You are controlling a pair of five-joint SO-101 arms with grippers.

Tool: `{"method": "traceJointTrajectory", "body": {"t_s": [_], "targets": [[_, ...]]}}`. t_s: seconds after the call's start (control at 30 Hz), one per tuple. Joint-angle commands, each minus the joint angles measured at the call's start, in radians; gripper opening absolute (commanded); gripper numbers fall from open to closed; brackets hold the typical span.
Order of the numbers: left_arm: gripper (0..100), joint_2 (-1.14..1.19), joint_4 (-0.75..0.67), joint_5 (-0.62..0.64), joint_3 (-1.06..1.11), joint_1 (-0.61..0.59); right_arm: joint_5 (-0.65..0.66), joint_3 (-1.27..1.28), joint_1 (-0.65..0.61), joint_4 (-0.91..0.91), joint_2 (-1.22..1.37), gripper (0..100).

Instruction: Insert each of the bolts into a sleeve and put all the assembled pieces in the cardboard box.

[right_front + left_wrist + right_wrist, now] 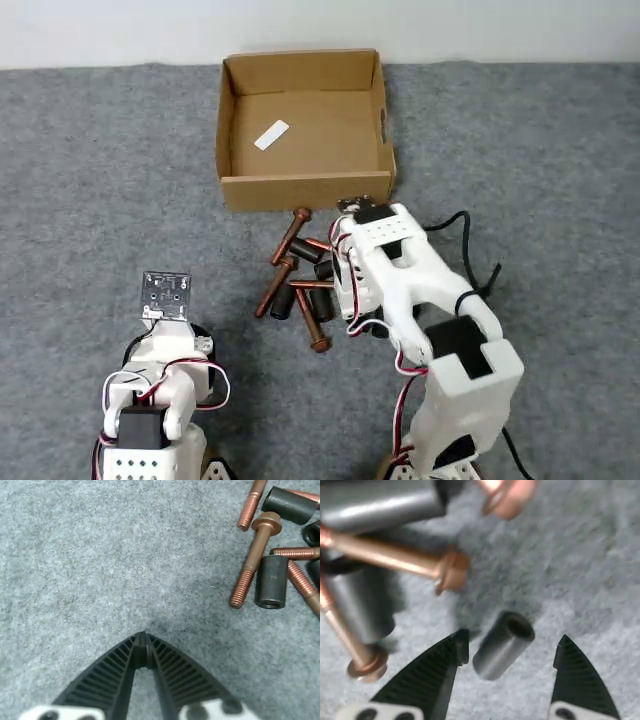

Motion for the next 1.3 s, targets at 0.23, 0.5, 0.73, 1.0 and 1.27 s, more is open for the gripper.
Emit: {"method": "traceJointTrajectory", "body": {"t_s": [0.23,0.5,0.73,1.0,1.27], "targets": [[0,-0.002,0.003,-0.006,-0.019,-0.009,-0.005,-0.055,0.013,-0.025,0.025,8.7],[0,-0.002,0.003,-0.006,-0.019,-0.009,0.029,-0.064,0.013,0.035,-0.015,1.1],[0,-0.002,0.003,-0.006,-0.019,-0.009,0.041,-0.066,0.013,0.117,-0.226,1.0],[0,-0.002,0.003,-0.006,-0.019,-0.009,0.124,-0.066,0.015,0.272,-0.447,1.0],[0,-0.002,0.003,-0.006,-0.019,-0.009,0.118,-0.123,0.068,0.409,-0.68,1.0]]}}
